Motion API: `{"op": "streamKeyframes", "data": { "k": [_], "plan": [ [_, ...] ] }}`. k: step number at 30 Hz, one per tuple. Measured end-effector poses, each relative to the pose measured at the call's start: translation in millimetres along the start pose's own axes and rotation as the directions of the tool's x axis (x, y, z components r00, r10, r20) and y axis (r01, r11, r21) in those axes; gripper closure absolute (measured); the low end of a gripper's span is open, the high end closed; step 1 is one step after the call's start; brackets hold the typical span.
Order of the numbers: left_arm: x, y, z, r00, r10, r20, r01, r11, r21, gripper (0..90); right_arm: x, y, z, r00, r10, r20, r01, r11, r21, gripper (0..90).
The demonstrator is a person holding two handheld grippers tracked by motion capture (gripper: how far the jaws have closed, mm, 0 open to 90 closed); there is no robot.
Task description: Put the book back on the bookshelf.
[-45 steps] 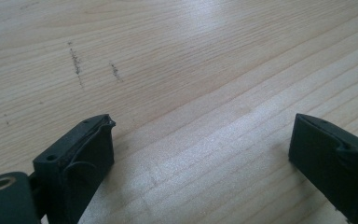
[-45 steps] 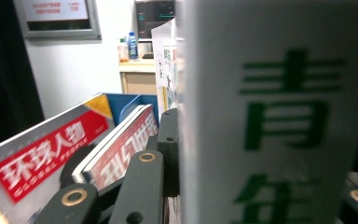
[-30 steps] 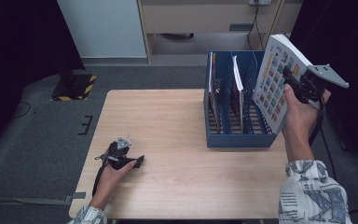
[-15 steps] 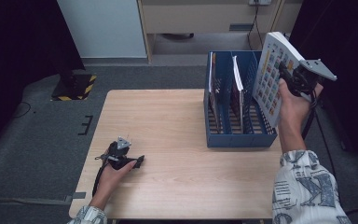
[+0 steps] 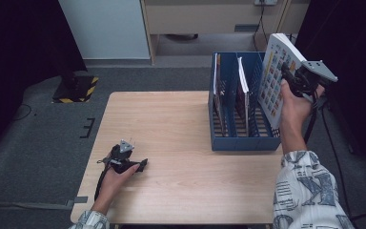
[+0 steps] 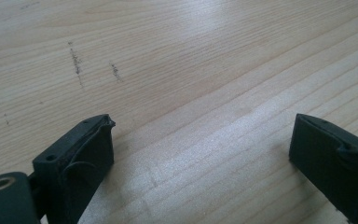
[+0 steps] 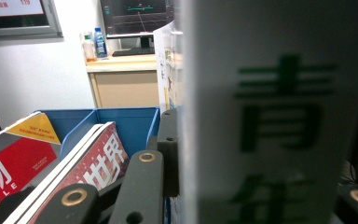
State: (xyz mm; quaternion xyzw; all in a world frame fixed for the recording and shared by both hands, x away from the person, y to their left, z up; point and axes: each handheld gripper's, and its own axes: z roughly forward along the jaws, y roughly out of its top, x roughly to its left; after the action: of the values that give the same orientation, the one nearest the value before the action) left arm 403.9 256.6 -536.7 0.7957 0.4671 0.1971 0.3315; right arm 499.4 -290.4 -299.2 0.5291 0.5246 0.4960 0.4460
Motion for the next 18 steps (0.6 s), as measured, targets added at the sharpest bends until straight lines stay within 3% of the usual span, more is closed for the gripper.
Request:
{"op": "streamKeyframes", "data": {
  "k": [18],
  "plan": [
    [-0.1, 0.0, 0.0, 1.0, 0.0, -0.001, 0.0, 1.0, 0.0, 5.4, -0.2, -5.0, 9.0, 0.9999, 0.011, 0.002, -0.011, 1.0, -0.01, 73.5]
  ]
}}
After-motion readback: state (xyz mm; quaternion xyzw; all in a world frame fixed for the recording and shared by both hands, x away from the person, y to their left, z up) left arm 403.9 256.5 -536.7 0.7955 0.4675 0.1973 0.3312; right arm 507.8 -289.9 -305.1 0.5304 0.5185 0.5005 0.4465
